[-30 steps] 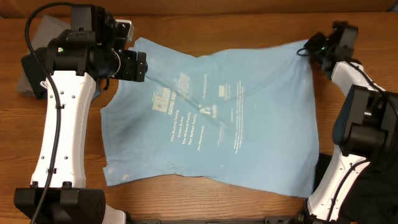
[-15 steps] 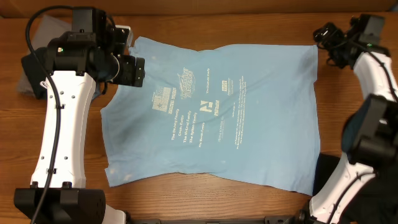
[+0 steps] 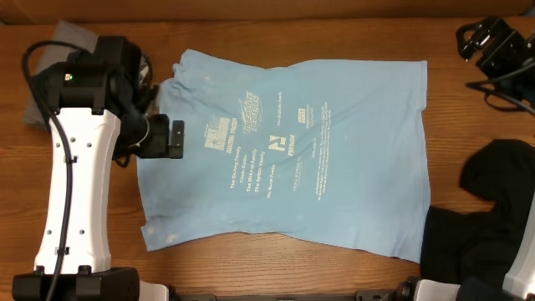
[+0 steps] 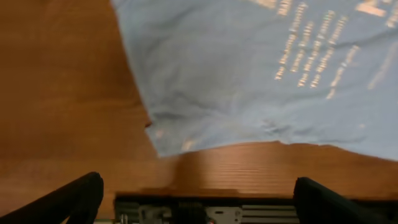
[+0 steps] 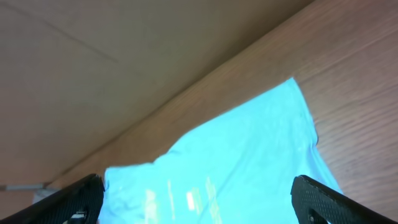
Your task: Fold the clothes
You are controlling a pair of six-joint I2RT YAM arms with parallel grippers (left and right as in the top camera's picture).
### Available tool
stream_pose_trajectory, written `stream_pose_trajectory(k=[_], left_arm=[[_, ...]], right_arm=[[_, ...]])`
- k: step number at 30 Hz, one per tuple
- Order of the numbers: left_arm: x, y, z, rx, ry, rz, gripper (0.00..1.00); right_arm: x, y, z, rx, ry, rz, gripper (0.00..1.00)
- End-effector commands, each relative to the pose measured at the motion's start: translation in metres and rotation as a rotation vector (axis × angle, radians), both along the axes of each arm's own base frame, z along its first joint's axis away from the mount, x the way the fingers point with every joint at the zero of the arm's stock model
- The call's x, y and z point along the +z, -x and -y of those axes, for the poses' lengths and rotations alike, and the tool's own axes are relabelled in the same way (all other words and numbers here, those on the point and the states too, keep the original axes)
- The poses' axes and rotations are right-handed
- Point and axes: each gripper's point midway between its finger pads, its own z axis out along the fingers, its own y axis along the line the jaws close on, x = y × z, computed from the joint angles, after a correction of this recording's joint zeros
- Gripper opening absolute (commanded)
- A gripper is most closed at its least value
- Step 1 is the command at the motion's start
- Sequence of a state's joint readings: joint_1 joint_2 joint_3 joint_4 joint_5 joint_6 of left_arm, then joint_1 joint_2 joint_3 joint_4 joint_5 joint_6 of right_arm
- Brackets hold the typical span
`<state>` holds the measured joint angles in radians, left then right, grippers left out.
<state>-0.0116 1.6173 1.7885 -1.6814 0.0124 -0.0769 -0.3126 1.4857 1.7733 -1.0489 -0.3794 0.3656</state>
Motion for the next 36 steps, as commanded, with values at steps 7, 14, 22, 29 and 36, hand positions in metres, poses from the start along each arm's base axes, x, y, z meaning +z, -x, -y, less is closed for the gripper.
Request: stream_pose_trajectory(k=[7, 14, 22, 29, 36], left_arm=[[-0.012, 0.038, -0.059, 0.380, -0.183, -0.016, 1.00], [-0.088, 0.073, -0.046, 0.438, -0.062, -0.161, 1.00], [-0.153, 0.083, -0.013, 0.451, 0.119, -0.226, 1.00], [-0.152, 0.084, -0.011, 0.452, 0.125, -0.232, 1.00], [-0.151, 0.064, 0.004, 0.500, 0.236, -0.176, 1.00]], right_arm=[[-0.026, 0.043, -0.028, 0.064, -0.132, -0.191, 1.00], [-0.040, 0.059, -0.032, 0.053, -0.155, -0.284, 1.00], [-0.047, 0.064, -0.030, 0.041, -0.155, -0.327, 1.00], [-0.049, 0.062, -0.030, 0.040, -0.157, -0.333, 1.00], [-0.050, 0.063, -0.030, 0.041, -0.158, -0.336, 1.00]])
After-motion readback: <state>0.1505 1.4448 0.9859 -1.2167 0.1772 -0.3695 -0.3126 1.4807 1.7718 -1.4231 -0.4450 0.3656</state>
